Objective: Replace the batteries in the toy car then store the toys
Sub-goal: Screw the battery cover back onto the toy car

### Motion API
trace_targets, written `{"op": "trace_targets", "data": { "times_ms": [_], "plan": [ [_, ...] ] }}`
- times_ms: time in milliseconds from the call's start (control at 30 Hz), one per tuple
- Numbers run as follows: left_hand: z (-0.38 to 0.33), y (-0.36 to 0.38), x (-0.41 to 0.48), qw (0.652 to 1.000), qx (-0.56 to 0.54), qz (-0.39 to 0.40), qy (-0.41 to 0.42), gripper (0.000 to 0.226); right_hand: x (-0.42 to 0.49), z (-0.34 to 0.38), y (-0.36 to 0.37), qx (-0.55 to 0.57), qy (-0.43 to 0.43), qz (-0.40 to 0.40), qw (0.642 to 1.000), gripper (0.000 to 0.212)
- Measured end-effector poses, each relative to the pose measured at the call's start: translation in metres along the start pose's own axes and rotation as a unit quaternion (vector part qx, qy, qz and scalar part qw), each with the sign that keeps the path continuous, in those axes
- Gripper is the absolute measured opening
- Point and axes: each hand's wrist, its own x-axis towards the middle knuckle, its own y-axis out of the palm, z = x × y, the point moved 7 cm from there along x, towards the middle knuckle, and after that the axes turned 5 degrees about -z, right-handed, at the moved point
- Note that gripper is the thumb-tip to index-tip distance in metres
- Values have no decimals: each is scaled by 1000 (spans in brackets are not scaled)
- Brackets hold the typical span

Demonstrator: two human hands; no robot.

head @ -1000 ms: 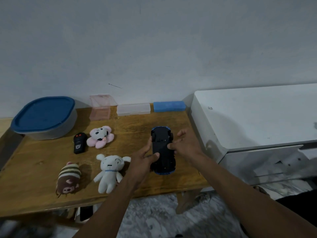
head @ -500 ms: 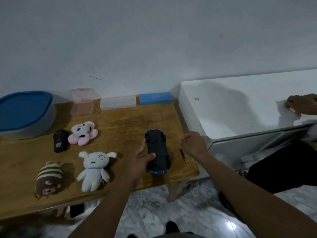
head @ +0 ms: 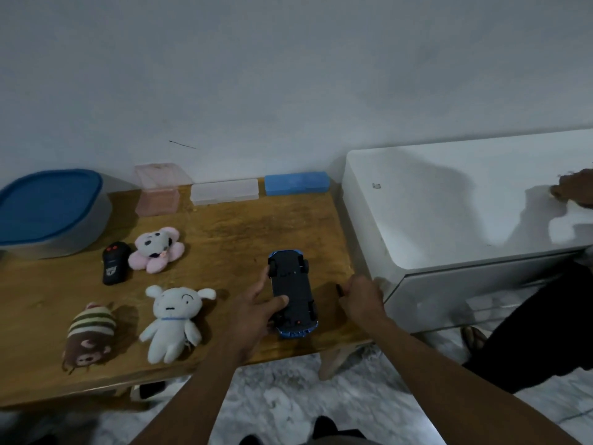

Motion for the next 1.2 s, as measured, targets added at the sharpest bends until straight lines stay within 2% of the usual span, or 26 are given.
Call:
{"op": "trace_targets", "data": {
  "times_ms": [133,233,300,367,467,600,667,800,1200],
  "plan": [
    [-8,-5,0,1000,16,1,10,73,2,3,0,31,-1,17,999,12],
    [-20,-8,1,1000,16,1,25,74,4,24,-16,129,-3,24,991,12],
    [-32,-11,2,1000,9,-1,29,75,6,50,-39,198,-41,12,979,15],
    [-44,-13,3,999,9,5,37,74,6,75,-63,298,-78,-1,951,16],
    [-60,-14,3,999,13,14,50,73,-1,107,-90,419,-141,-3,897,32],
    [-76,-15,4,997,16,12,71,71,-13,134,-105,500,-186,-37,845,27],
    [-82,-15,4,996,22,15,82,71,-14,139,-105,503,-200,-58,839,22],
    [-89,-18,3,996,25,21,87,72,-15,147,-106,452,-256,-98,849,14],
    [-94,-27,0,994,41,22,97,70,-13,165,-98,392,-301,-102,863,11]
  ]
}}
